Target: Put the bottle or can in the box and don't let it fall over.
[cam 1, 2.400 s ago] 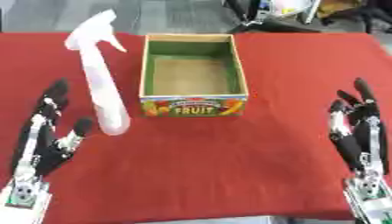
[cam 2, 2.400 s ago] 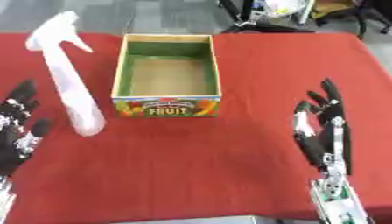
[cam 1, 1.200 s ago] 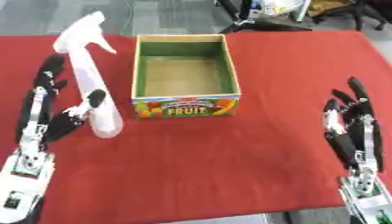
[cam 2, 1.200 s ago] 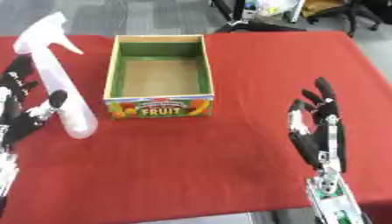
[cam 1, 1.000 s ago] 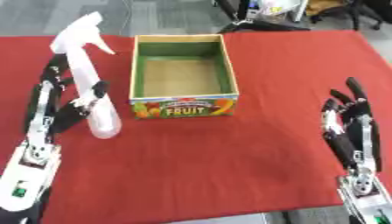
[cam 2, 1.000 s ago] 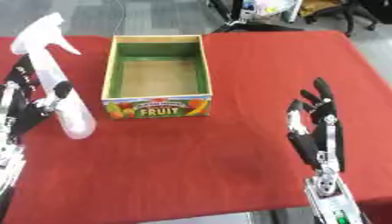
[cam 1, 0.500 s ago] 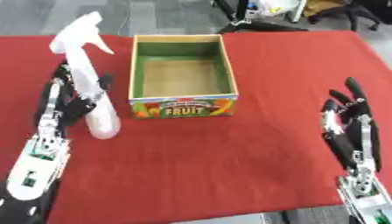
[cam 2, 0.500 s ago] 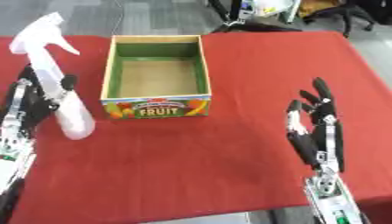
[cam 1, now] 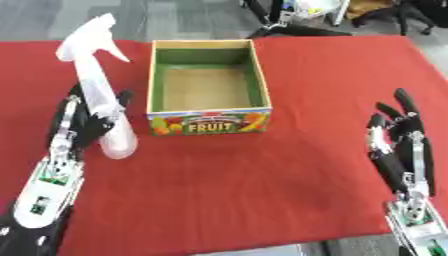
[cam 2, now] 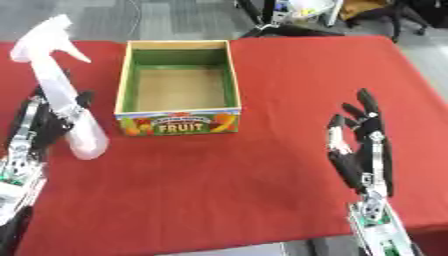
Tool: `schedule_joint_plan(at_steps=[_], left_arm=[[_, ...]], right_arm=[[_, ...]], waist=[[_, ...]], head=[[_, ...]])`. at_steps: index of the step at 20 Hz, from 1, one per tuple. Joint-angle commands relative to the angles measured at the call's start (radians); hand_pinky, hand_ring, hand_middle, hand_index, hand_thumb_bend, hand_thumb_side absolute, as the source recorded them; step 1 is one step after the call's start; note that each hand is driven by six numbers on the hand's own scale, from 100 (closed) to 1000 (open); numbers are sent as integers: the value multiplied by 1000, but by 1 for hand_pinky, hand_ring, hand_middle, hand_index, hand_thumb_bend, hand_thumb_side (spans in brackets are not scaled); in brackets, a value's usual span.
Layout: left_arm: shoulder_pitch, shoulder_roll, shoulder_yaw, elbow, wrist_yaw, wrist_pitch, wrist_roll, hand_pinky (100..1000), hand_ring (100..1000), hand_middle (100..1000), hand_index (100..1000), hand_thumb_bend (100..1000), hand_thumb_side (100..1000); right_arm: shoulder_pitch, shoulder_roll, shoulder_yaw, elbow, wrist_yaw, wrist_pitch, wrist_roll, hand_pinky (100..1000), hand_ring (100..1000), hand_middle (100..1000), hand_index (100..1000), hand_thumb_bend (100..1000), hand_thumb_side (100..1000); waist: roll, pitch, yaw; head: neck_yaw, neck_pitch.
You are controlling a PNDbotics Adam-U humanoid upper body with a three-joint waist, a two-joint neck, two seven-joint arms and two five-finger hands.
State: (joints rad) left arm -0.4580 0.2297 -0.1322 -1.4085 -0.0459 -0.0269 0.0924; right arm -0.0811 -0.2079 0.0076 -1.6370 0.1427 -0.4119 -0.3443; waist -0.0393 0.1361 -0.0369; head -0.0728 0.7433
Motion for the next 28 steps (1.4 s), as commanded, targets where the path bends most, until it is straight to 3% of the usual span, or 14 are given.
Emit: schedule_joint_plan(at_steps=[1,4,7,9,13,15,23,28], left_arm=[[-14,8,2,-9,-2,1,-13,712,1000,788,862,524,425],[-14,10,2,-8,-8,1,-24,650,1000,701,819,402,294],[-14,11,1,-6,-16,-1,-36,563,1000,593,769,214,112],[-13,13,-1,-6,-18,-2,-42,501,989,527,732,100,100],[-15,17,0,-9,-16,-9,-33,401,907,426,660,100,107],[-18,20,0,-12,-12,-13,-21,336,844,356,598,100,173],[-83,71,-4,-112,-6,-6,7,302,767,325,564,100,205],[-211,117,-22,-143,41,16,-1,310,747,331,568,100,188]], right_arm=[[-7,-18,-2,-15,-5,-2,2,788,863,1000,959,100,470],[-7,-18,-2,-15,-6,-2,2,788,863,1000,958,100,470],[-7,-18,-2,-15,-7,-2,2,788,863,1000,958,100,470],[-7,-18,-2,-15,-7,-3,3,788,863,1000,959,100,470],[-7,-18,-2,-15,-7,-3,2,789,863,1000,959,100,470],[-7,-18,-2,-14,-7,-3,2,789,863,1000,959,100,470],[-6,-18,-2,-13,-8,-4,3,789,863,1000,960,100,470],[-8,-17,6,-10,-11,-5,8,789,864,1000,960,100,470]], waist=[[1,-18,-2],[1,-18,-1],[1,-18,-2],[1,-17,-3],[1,-18,-4],[2,-18,-5],[4,-20,-13],[4,-18,-29]], head=[[-3,-13],[-3,-13],[-3,-13],[-3,-12],[-3,-12],[-3,-12],[-4,-11],[0,-14]])
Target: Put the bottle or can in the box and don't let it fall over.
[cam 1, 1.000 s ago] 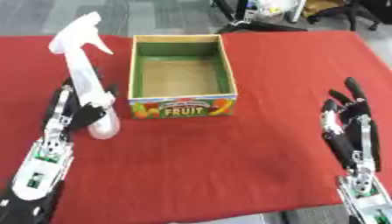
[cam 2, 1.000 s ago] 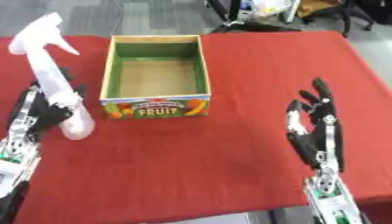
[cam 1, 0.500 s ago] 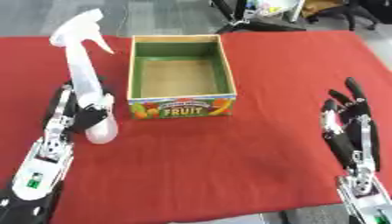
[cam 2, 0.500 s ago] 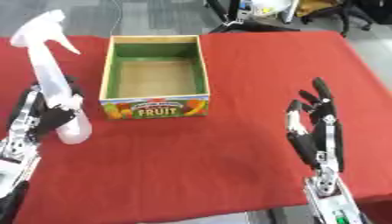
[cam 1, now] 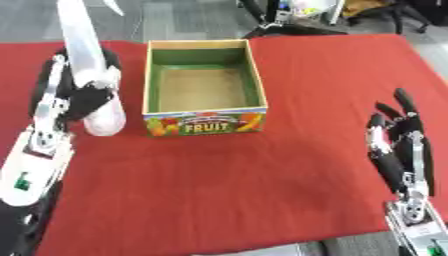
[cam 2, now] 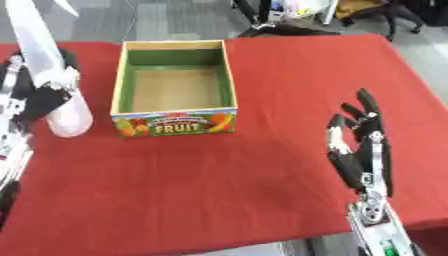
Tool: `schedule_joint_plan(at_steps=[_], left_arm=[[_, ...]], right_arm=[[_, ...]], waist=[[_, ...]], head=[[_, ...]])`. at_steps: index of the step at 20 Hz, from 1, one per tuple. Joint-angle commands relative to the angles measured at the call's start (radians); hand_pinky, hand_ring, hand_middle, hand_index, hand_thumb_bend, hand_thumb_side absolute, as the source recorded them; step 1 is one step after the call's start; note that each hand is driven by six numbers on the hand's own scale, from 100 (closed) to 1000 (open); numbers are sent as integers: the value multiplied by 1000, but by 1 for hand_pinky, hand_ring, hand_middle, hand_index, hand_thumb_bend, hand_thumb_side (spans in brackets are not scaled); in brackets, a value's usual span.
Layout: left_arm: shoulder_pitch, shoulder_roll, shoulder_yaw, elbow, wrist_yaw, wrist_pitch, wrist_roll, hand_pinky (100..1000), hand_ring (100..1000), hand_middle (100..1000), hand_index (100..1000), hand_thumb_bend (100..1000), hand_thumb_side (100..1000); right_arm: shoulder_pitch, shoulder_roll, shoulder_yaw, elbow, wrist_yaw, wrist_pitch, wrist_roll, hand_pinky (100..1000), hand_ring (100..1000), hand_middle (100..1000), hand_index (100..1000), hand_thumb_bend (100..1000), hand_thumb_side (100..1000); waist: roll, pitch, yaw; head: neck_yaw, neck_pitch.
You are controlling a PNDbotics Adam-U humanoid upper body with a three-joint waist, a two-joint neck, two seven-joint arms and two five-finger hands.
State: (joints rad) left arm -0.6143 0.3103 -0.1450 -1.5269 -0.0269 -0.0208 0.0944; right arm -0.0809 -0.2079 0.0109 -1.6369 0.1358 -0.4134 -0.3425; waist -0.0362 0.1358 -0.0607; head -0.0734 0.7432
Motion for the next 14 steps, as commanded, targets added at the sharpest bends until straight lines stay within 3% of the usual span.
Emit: schedule_joint_plan(at_steps=[1,2,7,11,14], left_arm=[[-87,39,-18,-10,25,14,-7,311,749,332,570,100,100],[-119,38,-27,13,28,16,-13,312,750,333,571,100,185],[-269,1,-73,217,32,-21,-52,331,776,345,582,100,168],[-343,-37,-76,410,29,-77,-80,353,806,358,596,100,149],[-383,-60,-68,537,9,-112,-89,426,863,409,632,100,100]], right_arm=[[-11,-16,5,-10,-5,-4,9,789,864,1000,960,100,473],[-13,-15,8,-10,-7,-5,11,790,864,1000,960,100,470],[-31,-5,25,-10,-15,-6,30,790,864,1000,960,100,470],[-49,2,40,-10,-22,-8,45,790,864,1000,960,100,469],[-62,7,50,-10,-27,-10,57,790,863,1000,960,100,470]], waist=[[0,-17,-11],[-1,-16,-19],[-8,-7,-66],[-10,3,-97],[-12,7,-119]], head=[[3,-15],[6,-16],[30,-28],[42,-36],[49,-40]])
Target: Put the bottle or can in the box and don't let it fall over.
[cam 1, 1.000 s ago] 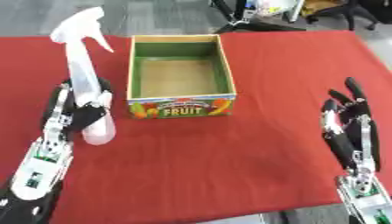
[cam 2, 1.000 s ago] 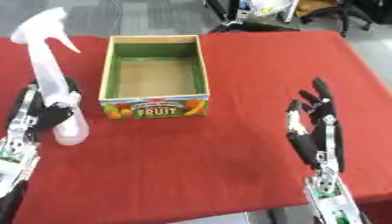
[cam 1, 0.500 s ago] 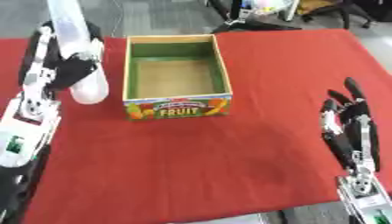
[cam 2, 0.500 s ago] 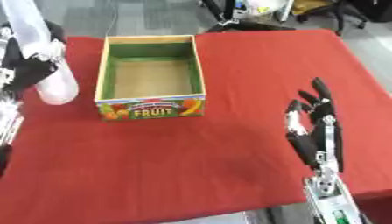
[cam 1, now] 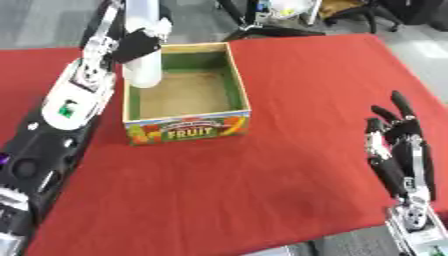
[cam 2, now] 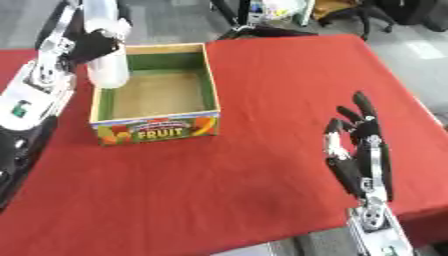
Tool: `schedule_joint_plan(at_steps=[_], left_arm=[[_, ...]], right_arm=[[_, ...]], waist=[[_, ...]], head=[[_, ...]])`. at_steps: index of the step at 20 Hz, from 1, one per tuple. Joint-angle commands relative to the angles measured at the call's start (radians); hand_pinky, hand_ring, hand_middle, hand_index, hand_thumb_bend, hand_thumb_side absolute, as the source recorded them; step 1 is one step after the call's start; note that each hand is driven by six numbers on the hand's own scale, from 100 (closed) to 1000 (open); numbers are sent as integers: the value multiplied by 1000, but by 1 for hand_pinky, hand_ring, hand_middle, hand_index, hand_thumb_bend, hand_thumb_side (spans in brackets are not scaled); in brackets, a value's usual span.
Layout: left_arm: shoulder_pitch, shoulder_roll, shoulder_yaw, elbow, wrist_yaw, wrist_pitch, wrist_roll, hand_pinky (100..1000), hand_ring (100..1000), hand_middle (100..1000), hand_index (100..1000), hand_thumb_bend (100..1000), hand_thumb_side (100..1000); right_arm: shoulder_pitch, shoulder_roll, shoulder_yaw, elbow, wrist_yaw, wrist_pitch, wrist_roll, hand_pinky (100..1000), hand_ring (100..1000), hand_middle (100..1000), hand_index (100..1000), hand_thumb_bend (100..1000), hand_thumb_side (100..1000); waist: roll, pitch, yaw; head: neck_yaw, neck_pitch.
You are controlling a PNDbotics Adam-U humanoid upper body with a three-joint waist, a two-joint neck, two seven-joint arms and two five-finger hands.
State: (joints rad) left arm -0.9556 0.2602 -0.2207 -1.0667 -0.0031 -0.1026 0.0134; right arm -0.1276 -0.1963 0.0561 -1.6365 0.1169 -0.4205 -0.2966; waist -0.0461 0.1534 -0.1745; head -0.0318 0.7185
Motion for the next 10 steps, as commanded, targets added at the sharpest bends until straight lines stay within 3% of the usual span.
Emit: schedule_joint_plan(at_steps=[1,2,5,7,10], left_arm=[[-51,-16,8,108,-22,-44,-15,501,911,463,661,100,100],[-56,-21,9,131,-28,-59,-25,608,987,518,693,100,100],[-56,-28,9,168,-52,-95,-64,823,1000,761,817,289,148],[-51,-29,11,180,-70,-109,-85,882,1000,876,870,431,258],[-40,-22,14,183,-109,-121,-112,925,1000,952,910,674,448]], right_arm=[[-19,-4,6,-10,-7,-2,15,790,864,1000,960,100,470],[-21,-4,6,-11,-6,-1,17,790,863,1000,960,100,470],[-25,-3,4,-13,-3,1,18,790,863,1000,960,100,470],[-26,-3,2,-14,-2,3,16,790,863,1000,960,100,470],[-25,-4,-1,-14,0,3,13,790,863,1000,960,100,470]], waist=[[-3,-9,-11],[-3,-9,-16],[-5,-8,-23],[-5,-9,-23],[-5,-9,-21]], head=[[9,-17],[11,-18],[13,-21],[12,-21],[9,-20]])
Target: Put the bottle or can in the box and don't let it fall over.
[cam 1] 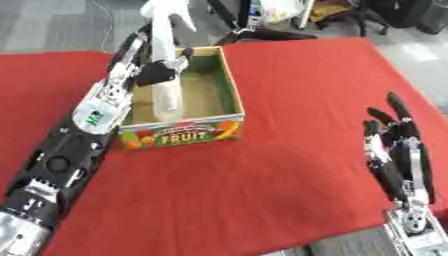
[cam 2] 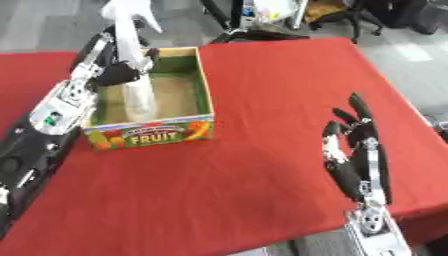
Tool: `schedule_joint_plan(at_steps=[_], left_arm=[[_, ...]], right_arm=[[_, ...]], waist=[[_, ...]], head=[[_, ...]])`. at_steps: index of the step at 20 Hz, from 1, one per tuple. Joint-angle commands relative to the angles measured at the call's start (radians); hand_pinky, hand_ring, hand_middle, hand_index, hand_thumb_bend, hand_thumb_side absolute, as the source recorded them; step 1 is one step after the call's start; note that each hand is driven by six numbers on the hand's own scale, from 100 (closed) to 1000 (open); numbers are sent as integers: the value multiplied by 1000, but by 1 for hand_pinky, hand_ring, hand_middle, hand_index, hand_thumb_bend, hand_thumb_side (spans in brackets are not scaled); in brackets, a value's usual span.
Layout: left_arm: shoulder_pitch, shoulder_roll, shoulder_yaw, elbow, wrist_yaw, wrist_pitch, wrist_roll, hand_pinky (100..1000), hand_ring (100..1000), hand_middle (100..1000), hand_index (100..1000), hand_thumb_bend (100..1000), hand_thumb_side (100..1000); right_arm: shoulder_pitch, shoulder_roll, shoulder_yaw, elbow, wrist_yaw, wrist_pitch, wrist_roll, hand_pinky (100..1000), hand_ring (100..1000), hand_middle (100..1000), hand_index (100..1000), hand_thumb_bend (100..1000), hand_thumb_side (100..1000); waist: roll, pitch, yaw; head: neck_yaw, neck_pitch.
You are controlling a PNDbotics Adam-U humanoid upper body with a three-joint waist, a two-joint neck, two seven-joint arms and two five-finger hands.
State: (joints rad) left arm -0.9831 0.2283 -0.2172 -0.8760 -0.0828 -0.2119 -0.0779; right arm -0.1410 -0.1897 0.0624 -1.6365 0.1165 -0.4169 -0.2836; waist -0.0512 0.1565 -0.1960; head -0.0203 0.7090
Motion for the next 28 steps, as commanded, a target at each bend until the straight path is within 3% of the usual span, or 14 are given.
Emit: schedule_joint_plan(at_steps=[1,2,4,8,12,17,21,24,28], left_arm=[[-8,15,12,-12,-47,-13,-28,932,1000,963,917,712,478],[-3,21,13,-22,-66,-13,-37,947,1000,983,930,775,533],[10,34,18,-55,-97,-5,-55,958,1000,999,943,804,571],[56,87,31,-175,-156,34,-80,956,1000,1000,945,792,609],[142,145,47,-341,-136,76,-67,954,1000,997,936,764,581],[347,223,93,-651,-7,124,22,946,1000,983,926,737,567],[524,243,137,-859,41,145,83,941,1000,978,924,722,566],[643,230,166,-953,44,144,117,936,1000,979,923,712,568],[770,178,197,-1001,33,129,164,927,1000,979,918,701,579]], right_arm=[[-12,-11,-7,-15,1,0,0,790,862,1000,960,100,470],[-11,-11,-8,-15,2,0,-1,790,862,1000,960,100,470],[-10,-12,-11,-15,4,0,-3,790,862,1000,959,100,470],[-6,-15,-18,-15,8,1,-10,790,862,1000,959,100,469],[-1,-20,-26,-15,13,1,-17,790,862,1000,959,100,470],[6,-26,-38,-15,20,2,-29,791,863,1000,959,100,470],[17,-31,-49,-14,27,3,-41,791,863,1000,959,100,470],[22,-33,-54,-13,31,4,-48,791,863,1000,959,100,470],[28,-34,-59,-13,35,5,-54,791,863,1000,959,100,470]], waist=[[1,-12,2],[1,-13,4],[1,-13,8],[5,-15,23],[9,-16,42],[12,-14,71],[15,-15,97],[15,-18,111],[14,-21,124]], head=[[-4,-10],[-6,-10],[-9,-9],[-22,-6],[-38,-7],[-56,-12],[-65,-12],[-66,-11],[-69,-11]])
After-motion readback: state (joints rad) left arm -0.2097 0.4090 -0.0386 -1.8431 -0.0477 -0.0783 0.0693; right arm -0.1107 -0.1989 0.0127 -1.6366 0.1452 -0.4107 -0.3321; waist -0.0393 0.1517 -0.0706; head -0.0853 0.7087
